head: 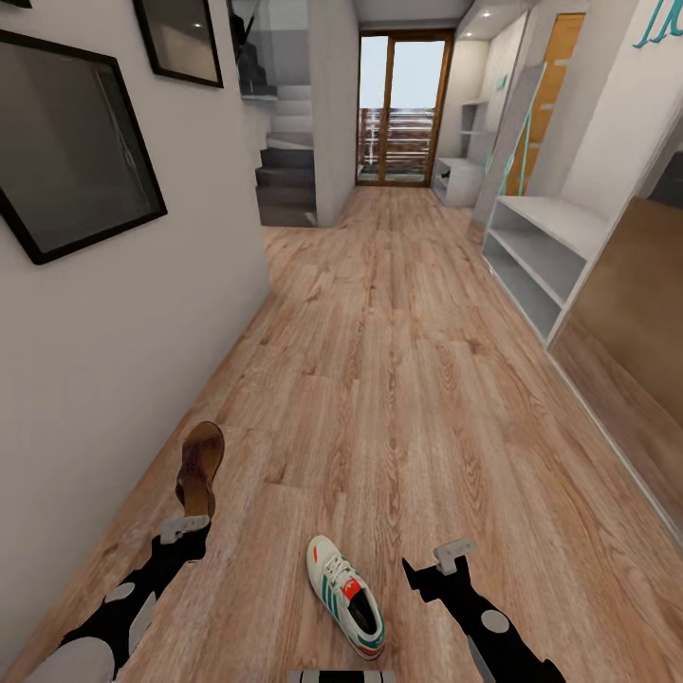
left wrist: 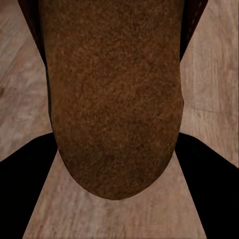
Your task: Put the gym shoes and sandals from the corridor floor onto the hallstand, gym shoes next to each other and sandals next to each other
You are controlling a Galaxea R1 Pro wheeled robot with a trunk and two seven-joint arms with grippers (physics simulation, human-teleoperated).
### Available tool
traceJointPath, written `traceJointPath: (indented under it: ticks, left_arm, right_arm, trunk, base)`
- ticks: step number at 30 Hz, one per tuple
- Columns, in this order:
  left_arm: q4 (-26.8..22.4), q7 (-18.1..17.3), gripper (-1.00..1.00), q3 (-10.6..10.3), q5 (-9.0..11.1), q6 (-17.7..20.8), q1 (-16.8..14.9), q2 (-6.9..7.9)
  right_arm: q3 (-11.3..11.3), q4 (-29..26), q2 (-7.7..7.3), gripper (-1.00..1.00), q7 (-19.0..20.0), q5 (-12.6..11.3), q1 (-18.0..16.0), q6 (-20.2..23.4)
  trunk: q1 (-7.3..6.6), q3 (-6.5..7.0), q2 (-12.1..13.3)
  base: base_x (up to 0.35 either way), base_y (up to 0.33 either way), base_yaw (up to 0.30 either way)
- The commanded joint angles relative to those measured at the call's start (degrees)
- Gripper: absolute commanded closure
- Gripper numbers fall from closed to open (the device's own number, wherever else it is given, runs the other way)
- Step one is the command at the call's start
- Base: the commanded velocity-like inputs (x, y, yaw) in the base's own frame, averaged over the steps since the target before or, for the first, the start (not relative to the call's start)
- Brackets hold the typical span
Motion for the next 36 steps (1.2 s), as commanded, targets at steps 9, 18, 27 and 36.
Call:
traceJointPath:
  ticks: [9, 18, 27, 36]
  left_arm:
    - [-4.24, -0.28, 1.0, -3.33, -1.27, 0.39, -1.89, -5.56]
    - [-4.49, 0.0, 1.0, -3.89, -1.45, 0.44, -1.92, -5.99]
    - [-4.46, -0.04, 1.0, -3.92, -1.45, 0.45, -1.89, -5.98]
    - [-4.52, -0.07, 1.0, -3.93, -1.4, 1.05, -1.91, -5.98]
  right_arm:
    - [0.24, -0.05, 0.01, -1.0, 0.28, 0.71, -0.02, -0.05]
    - [0.3, -0.07, 0.01, -1.0, 0.3, 0.86, -0.02, -0.01]
    - [-0.02, -0.22, 0.01, -1.0, 0.3, 0.87, -0.02, -0.04]
    - [-0.05, -0.15, 0.01, -1.0, 0.24, 0.85, -0.02, -0.12]
  trunk:
    - [0.92, -1.21, -1.65]
    - [1.15, -3.2, -1.77]
    - [1.38, -5.19, -1.89]
    - [1.62, -7.19, -2.01]
  base:
    - [0.0, 0.0, 0.0]
    - [0.0, 0.0, 0.0]
    - [0.0, 0.0, 0.0]
    - [0.0, 0.0, 0.0]
